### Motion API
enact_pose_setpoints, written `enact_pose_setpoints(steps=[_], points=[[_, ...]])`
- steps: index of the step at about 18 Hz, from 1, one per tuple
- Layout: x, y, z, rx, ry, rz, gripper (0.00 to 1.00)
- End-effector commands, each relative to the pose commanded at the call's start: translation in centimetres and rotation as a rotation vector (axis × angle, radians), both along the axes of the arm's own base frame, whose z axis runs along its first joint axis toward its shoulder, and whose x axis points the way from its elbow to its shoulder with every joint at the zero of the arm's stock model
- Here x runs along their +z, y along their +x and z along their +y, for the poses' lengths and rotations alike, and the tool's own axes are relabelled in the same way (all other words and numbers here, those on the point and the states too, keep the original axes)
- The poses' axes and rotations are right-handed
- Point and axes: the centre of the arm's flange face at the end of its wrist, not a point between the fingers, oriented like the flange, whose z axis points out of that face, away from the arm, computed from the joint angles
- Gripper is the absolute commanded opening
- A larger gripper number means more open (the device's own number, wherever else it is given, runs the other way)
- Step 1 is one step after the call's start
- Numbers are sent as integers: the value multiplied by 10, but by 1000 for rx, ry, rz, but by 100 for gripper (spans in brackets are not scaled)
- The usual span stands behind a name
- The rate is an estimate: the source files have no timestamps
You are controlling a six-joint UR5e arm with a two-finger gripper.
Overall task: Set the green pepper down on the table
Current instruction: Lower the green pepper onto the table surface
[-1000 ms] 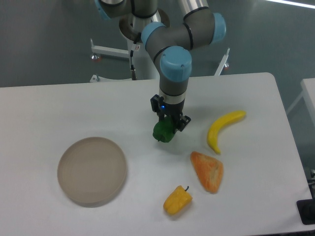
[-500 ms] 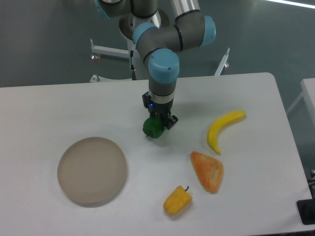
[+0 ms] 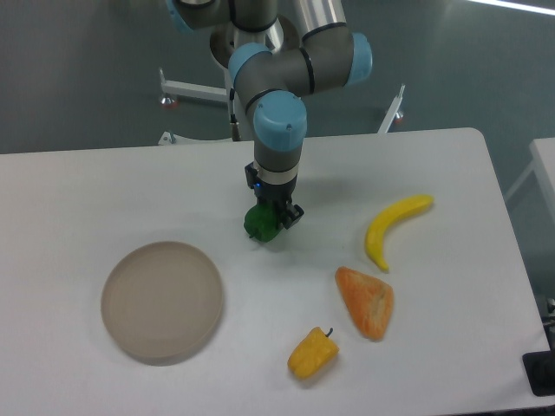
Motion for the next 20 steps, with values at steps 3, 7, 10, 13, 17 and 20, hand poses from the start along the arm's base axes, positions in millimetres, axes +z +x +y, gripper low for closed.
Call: enact_pose_setpoints(steps=[3,7,10,13,17,20], points=[[-1,1,1,-2,0,0,37],[-2,0,1,-2,-3,-2,43],[-3,0,1,-3,-2,-2,43],[-3,0,1,-3,-3,0,45],[-1,-1,3,-2,3,4,82],[2,-3,4,0,8,7,100]])
